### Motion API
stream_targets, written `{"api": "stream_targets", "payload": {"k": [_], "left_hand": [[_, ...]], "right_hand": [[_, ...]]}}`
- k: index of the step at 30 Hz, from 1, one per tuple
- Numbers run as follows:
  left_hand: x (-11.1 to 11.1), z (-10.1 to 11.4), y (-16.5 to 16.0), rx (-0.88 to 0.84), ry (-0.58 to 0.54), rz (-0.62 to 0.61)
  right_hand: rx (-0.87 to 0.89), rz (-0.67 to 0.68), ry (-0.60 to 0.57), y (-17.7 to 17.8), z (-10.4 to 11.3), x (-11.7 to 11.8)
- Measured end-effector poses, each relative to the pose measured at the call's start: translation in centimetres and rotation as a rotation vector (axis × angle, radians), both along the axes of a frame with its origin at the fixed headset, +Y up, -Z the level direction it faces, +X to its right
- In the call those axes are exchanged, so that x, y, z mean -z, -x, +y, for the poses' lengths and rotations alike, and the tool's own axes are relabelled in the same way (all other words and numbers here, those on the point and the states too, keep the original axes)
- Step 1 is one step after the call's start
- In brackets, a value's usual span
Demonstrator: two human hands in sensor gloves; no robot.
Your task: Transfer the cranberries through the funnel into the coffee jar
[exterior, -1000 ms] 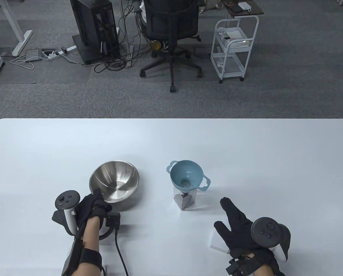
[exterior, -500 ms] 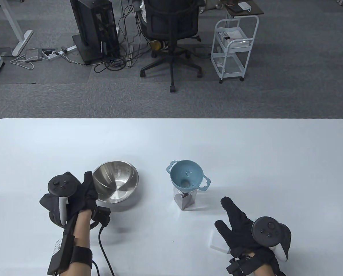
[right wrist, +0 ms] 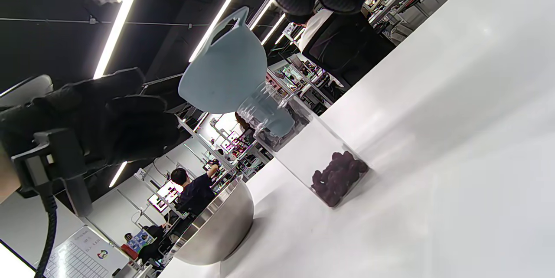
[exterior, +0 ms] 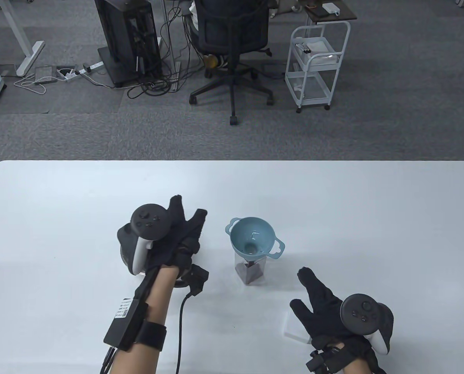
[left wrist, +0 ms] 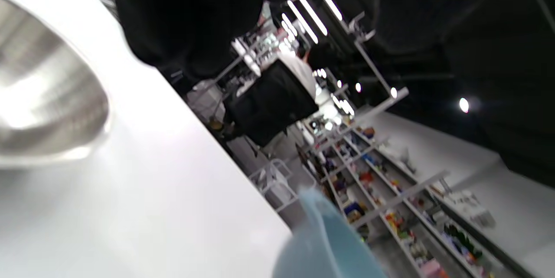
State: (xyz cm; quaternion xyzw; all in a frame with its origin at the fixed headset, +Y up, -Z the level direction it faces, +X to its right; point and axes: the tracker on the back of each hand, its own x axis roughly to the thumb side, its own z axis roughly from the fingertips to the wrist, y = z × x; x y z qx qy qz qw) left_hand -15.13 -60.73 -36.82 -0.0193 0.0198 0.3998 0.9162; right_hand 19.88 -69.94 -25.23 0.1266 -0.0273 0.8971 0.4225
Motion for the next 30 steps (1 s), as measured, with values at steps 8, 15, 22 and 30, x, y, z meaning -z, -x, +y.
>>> {"api": "stream_targets", "payload": {"k": [8, 15, 22, 30], "left_hand": [[1.4, -2.5, -5.1, 0.085, 0.070, -0.037], [1.7, -3.2, -6.0, 0.127, 0.075, 0.009], [1.7, -3.1, -5.9, 0.138, 0.051, 0.044], [1.3, -1.1, -4.8, 0.098, -0.012, 0.045]], "right_hand": [[-0.001, 0.000, 0.001, 0.0, 0.0, -0.1], [0.000, 0.004, -0.001, 0.1, 0.0, -0.1], [-0.001, 0.004, -0.002, 0.1, 0.0, -0.1], [-0.005, 0.002, 0.007, 0.1, -0.1, -0.1]]}}
